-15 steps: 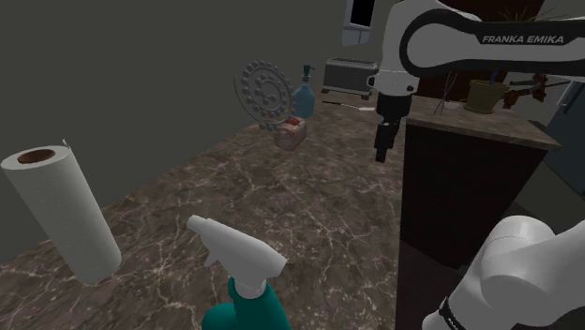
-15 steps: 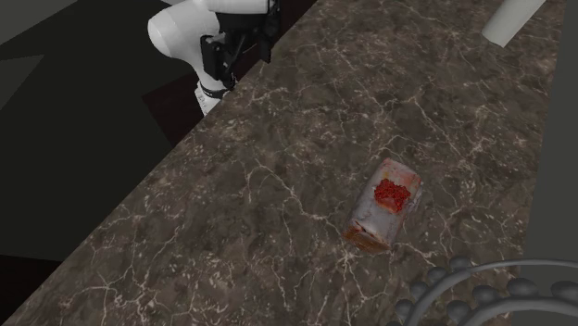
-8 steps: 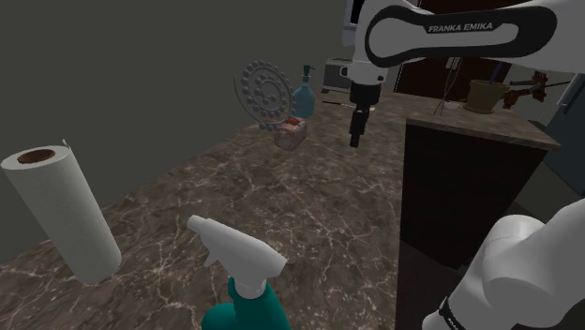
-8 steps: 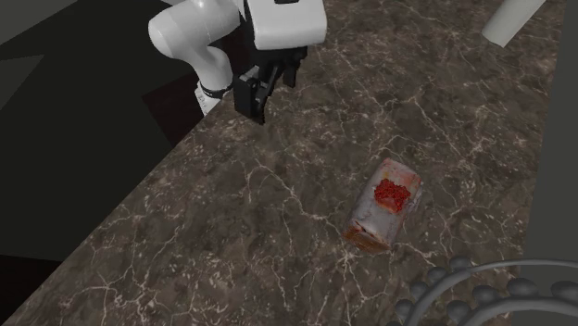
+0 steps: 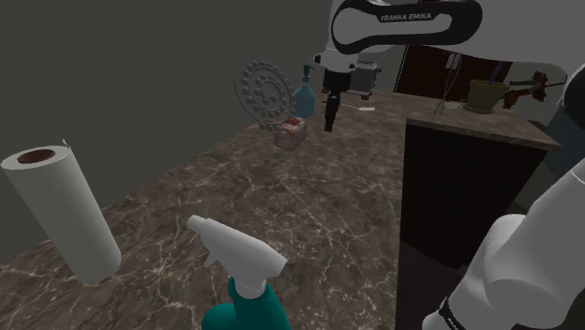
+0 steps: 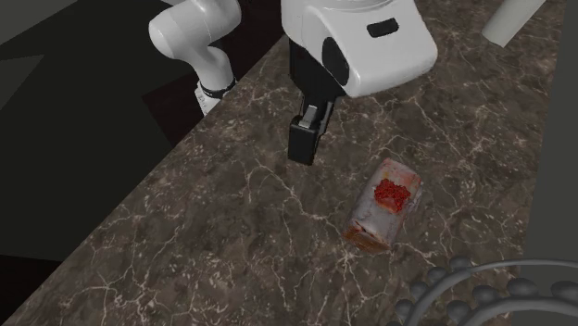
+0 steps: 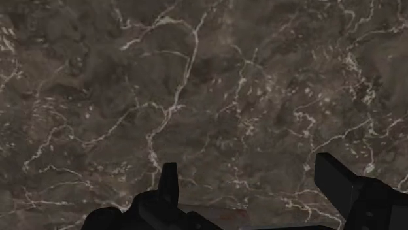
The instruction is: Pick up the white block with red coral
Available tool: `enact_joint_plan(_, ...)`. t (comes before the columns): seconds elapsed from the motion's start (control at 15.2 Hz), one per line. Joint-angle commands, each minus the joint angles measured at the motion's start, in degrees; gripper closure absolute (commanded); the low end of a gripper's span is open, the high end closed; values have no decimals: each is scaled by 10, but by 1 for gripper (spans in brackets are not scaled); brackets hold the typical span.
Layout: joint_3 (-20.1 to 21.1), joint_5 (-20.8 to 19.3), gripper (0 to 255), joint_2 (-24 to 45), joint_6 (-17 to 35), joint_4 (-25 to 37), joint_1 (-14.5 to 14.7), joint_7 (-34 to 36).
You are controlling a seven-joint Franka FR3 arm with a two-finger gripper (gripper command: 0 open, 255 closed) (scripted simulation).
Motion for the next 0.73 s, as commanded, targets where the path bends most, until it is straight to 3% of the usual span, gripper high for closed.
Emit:
enact_joint_plan(0.0,-2,11,0,50,-7,64,4,-28)
enact_joint_plan(0.33,0,39,0,159,-32,215,5,-88)
enact_joint_plan(0.59,8,62,0,262,-75,374,0,-130)
enact_joint_plan(0.66,9,64,0,270,-79,386,-1,-132)
